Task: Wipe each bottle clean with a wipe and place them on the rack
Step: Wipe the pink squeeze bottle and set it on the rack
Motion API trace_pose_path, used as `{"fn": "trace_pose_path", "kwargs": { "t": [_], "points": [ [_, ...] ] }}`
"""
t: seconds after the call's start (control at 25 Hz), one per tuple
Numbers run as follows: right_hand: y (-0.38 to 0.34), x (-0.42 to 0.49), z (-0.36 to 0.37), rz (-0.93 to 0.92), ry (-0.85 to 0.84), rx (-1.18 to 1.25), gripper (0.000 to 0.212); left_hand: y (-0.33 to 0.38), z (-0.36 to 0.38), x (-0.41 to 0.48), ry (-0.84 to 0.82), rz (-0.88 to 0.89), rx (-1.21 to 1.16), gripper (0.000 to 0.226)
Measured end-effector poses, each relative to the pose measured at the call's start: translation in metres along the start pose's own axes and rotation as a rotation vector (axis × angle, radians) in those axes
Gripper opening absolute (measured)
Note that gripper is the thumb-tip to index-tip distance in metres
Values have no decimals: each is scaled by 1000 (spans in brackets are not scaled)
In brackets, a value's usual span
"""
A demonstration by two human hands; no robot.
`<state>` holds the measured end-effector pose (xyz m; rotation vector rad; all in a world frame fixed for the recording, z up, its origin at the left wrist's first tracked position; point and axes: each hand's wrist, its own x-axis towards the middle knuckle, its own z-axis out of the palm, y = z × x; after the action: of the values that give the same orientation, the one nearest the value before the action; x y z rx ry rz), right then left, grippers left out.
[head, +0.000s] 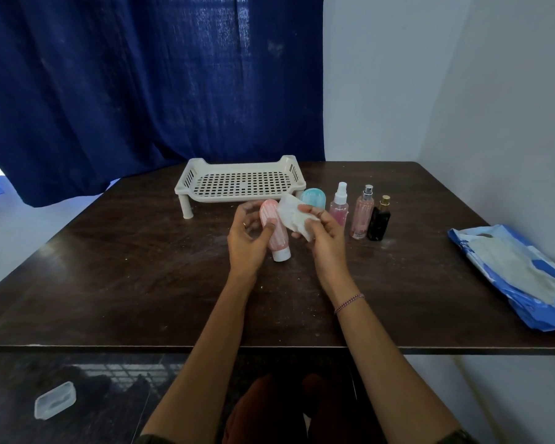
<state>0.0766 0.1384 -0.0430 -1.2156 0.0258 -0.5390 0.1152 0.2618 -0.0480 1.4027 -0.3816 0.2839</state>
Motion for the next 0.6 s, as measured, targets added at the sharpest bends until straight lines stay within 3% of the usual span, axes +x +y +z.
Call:
{"fn": "trace_pose_path", "kwargs": {
  "t": [0.08, 0.2, 0.32, 0.6],
  "points": [
    [-1, 0, 2, -2, 31, -18, 22, 0, -1, 0, -12, 12, 16, 40],
    [-3, -1, 6, -90, 77, -263, 40, 2, -1, 0, -49, 43, 52, 45],
    [-2, 0, 12, -170, 128, -449, 44, 4, 0, -1, -65, 31, 40, 45],
    [-5, 2, 18, -208, 129, -467, 36, 3, -2, 0, -107, -44, -105, 34]
  ]
}}
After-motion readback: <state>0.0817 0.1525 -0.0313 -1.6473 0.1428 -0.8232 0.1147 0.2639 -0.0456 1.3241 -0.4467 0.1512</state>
